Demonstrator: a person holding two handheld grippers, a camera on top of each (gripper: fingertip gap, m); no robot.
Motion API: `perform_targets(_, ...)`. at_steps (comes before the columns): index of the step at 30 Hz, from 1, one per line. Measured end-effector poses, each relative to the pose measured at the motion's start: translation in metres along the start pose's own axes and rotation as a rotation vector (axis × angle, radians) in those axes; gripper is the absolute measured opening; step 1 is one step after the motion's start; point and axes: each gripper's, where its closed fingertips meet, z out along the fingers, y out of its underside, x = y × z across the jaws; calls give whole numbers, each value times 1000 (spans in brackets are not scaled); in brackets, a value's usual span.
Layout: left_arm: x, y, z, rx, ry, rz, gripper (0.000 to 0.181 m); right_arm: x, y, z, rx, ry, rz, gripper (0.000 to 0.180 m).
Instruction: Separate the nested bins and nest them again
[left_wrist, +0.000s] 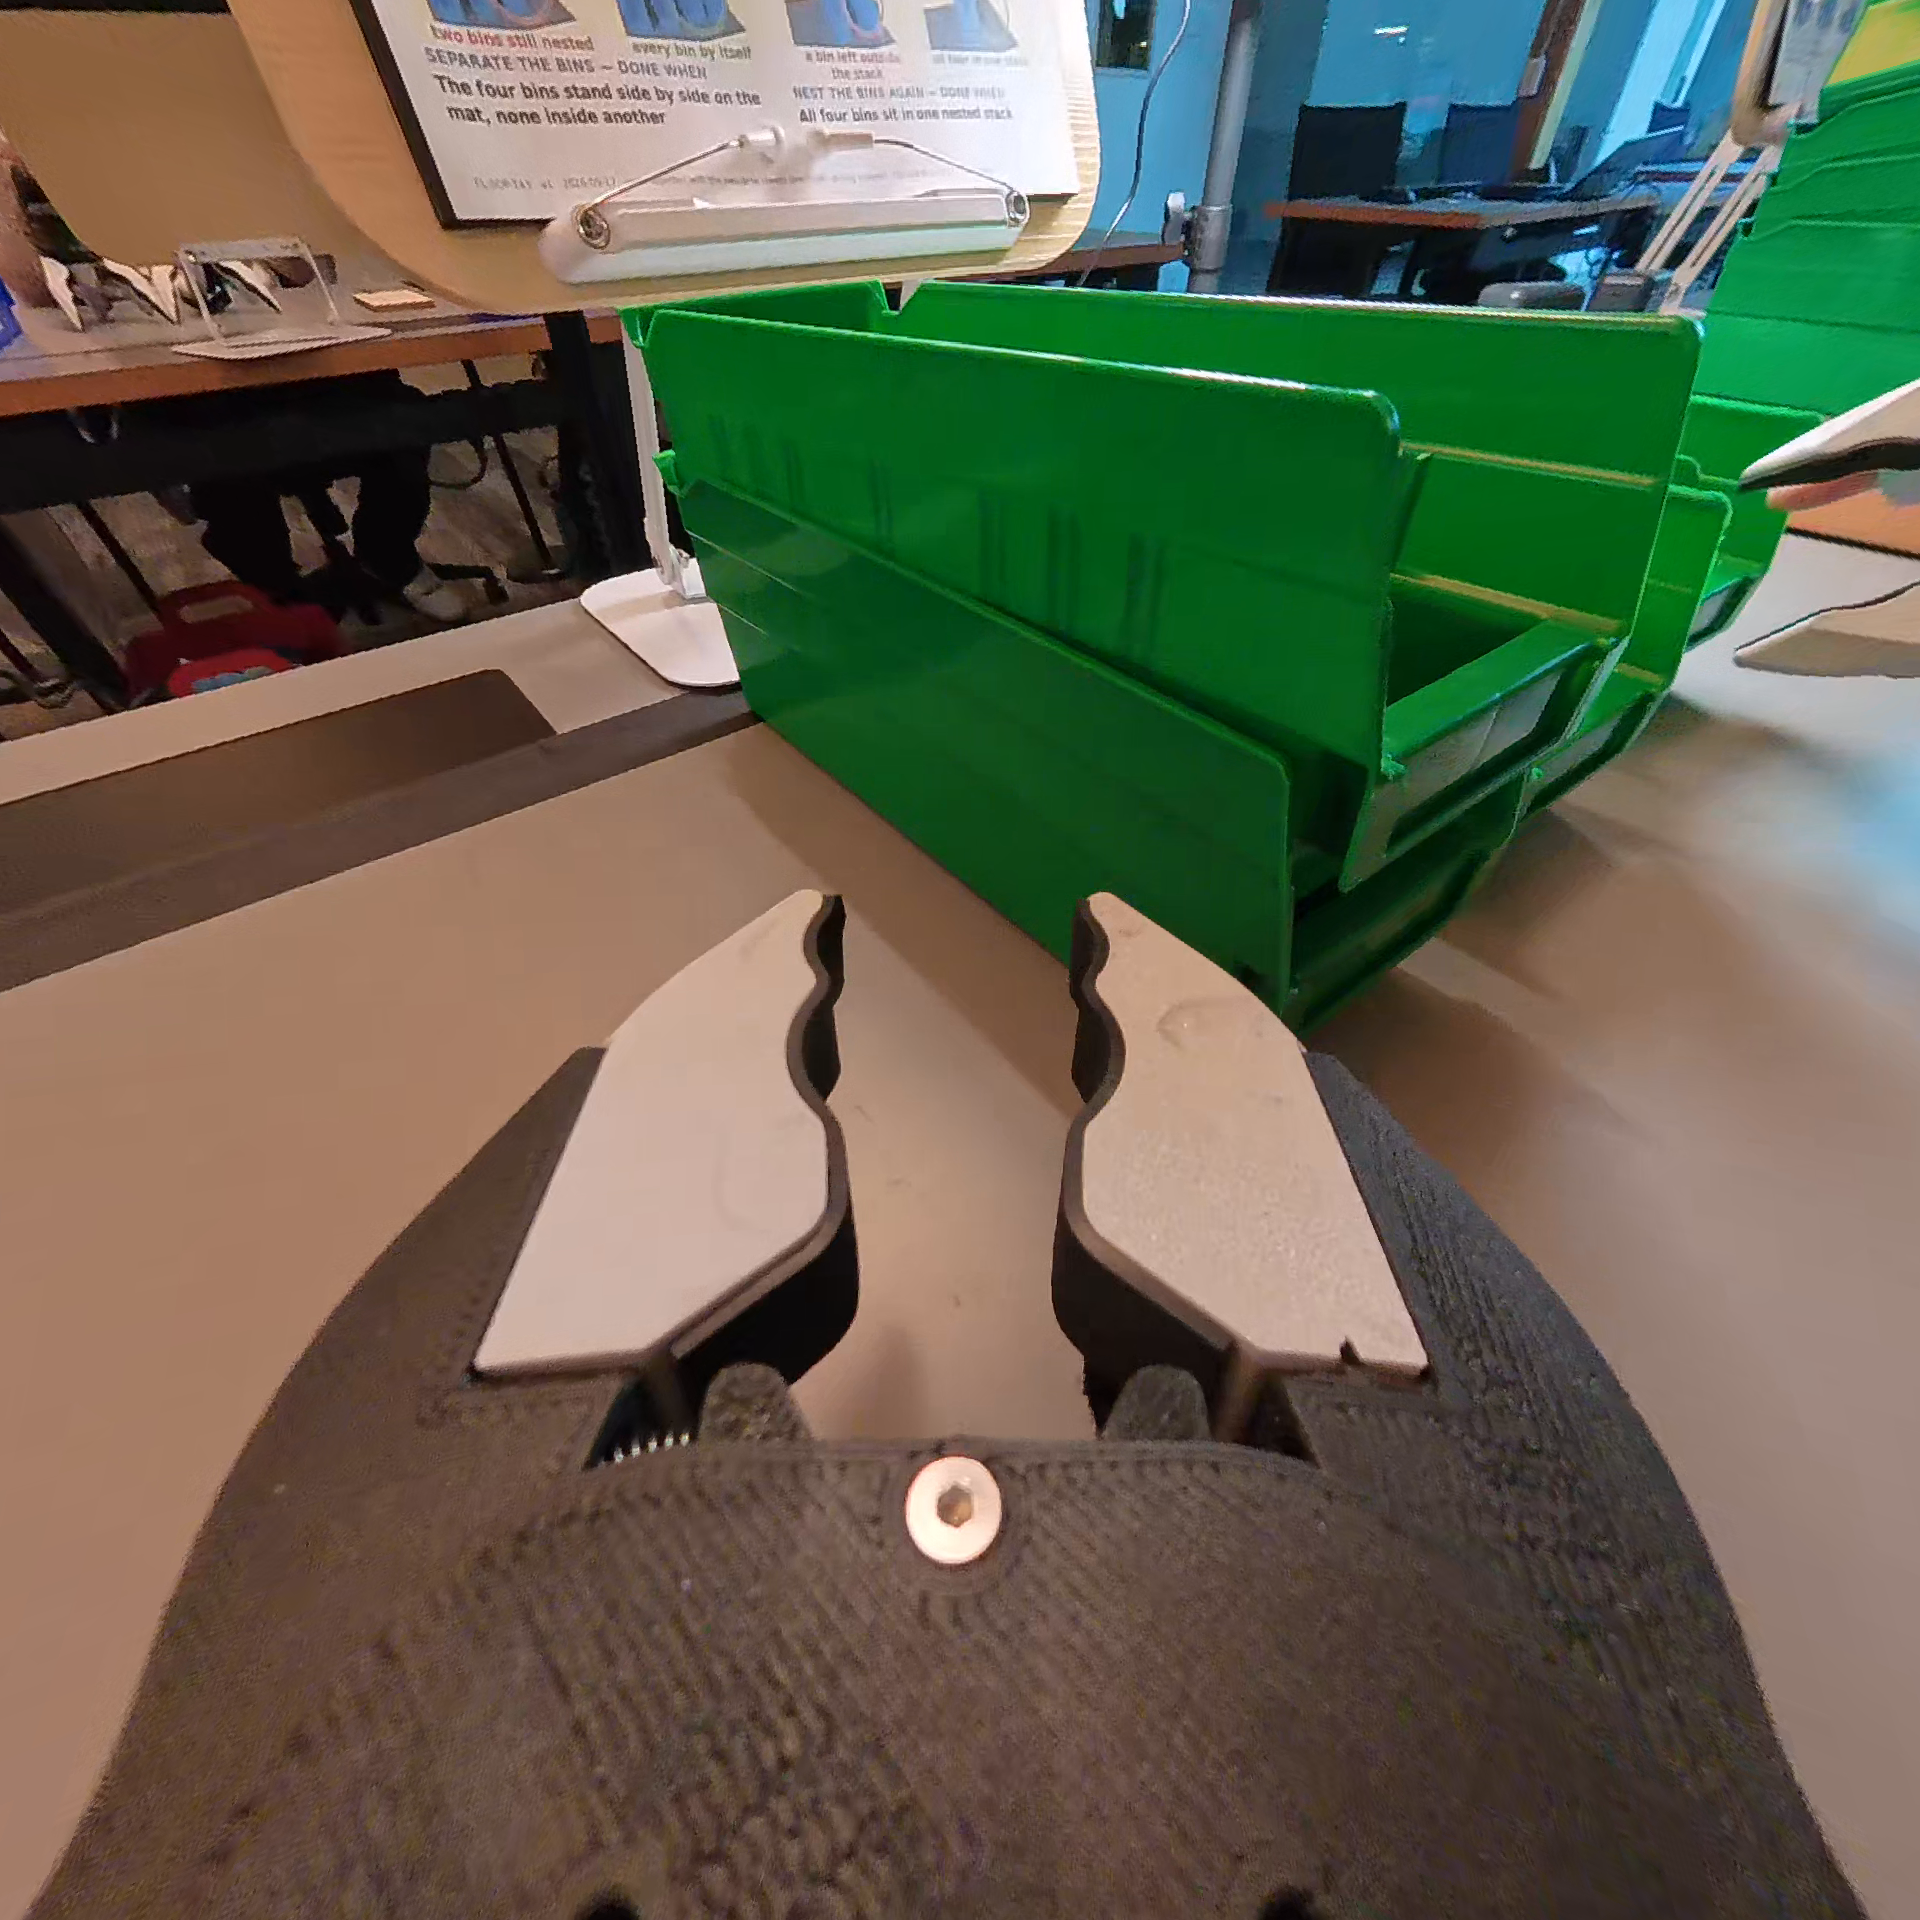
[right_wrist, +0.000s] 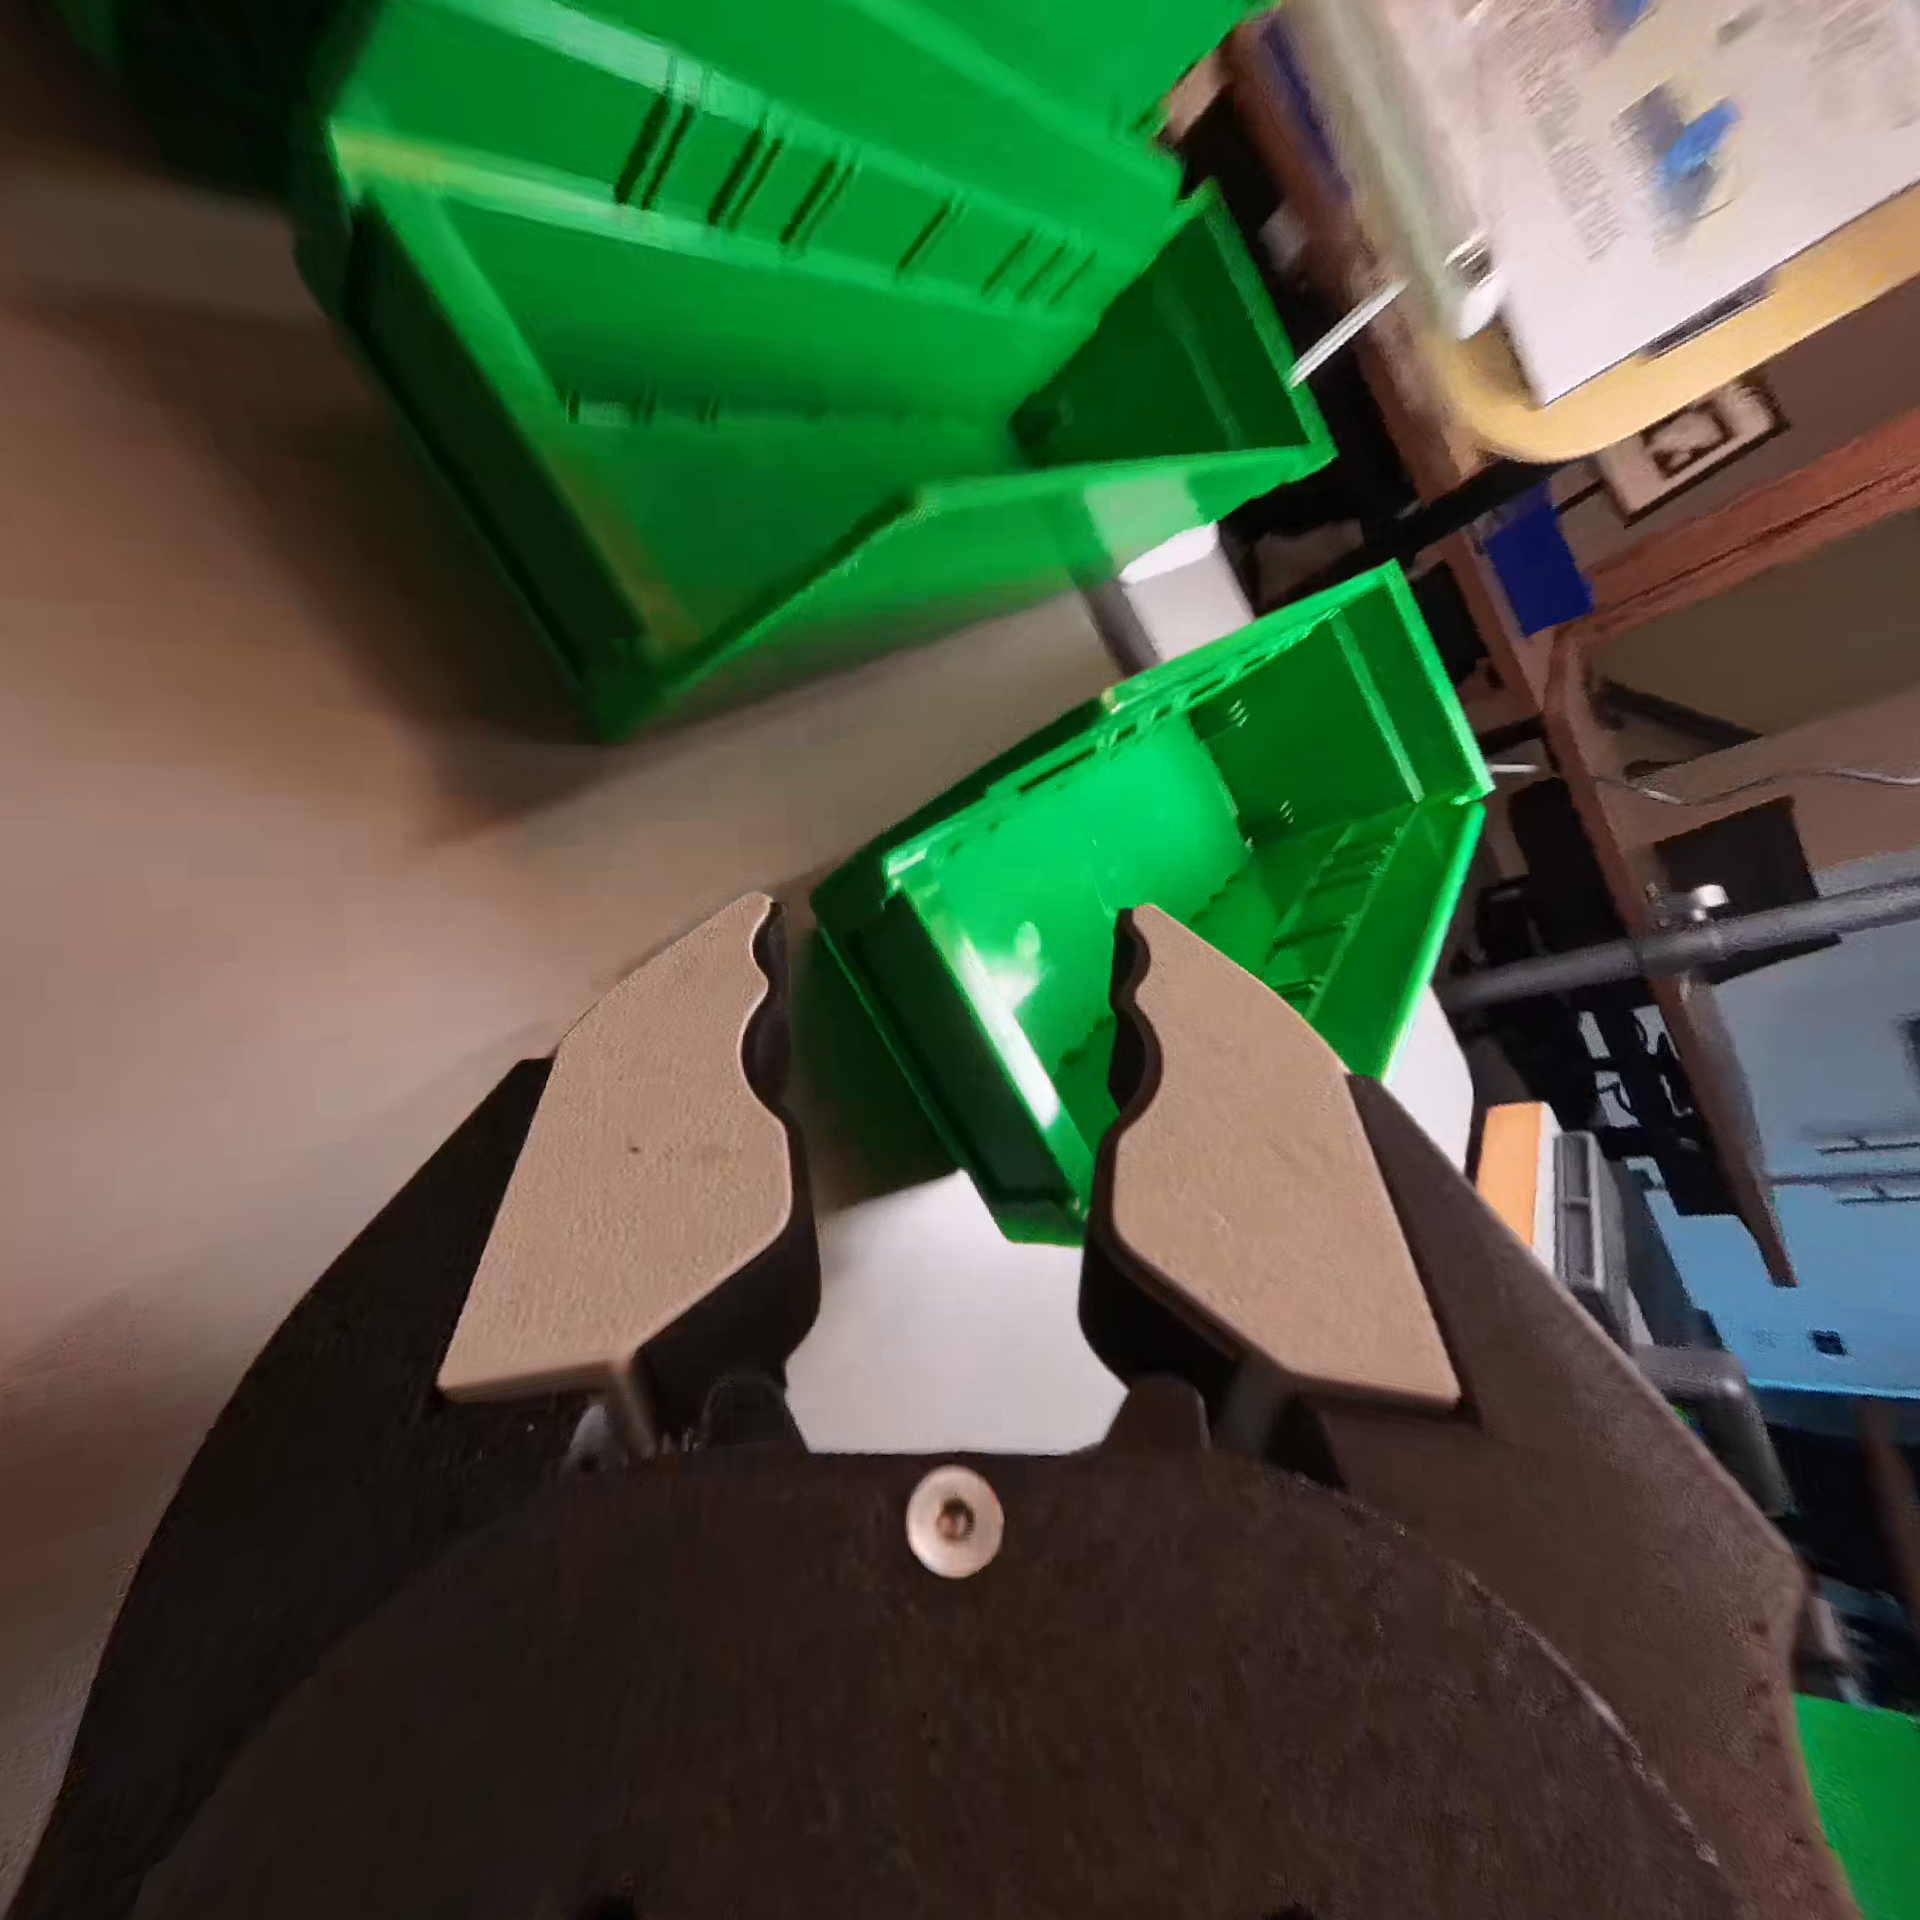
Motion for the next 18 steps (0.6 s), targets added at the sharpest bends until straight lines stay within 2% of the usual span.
perform_targets(2,1,-1,0,9,-5,13,42,-3,17,9,-124,-48,-88,63)
perform_targets(7,3,1,0,-7,7,26,42,-6,37,26,-302,-142,-241,62)
perform_targets(10,-1,-3,-3,10,5,-6,42,-4,51,32,-412,-178,-327,52)
perform_targets(13,-1,-6,-5,21,15,-20,42,-4,55,39,-447,-178,-398,30)
perform_targets(18,5,-12,-7,37,32,-11,42,-8,48,42,-432,-182,-431,28)
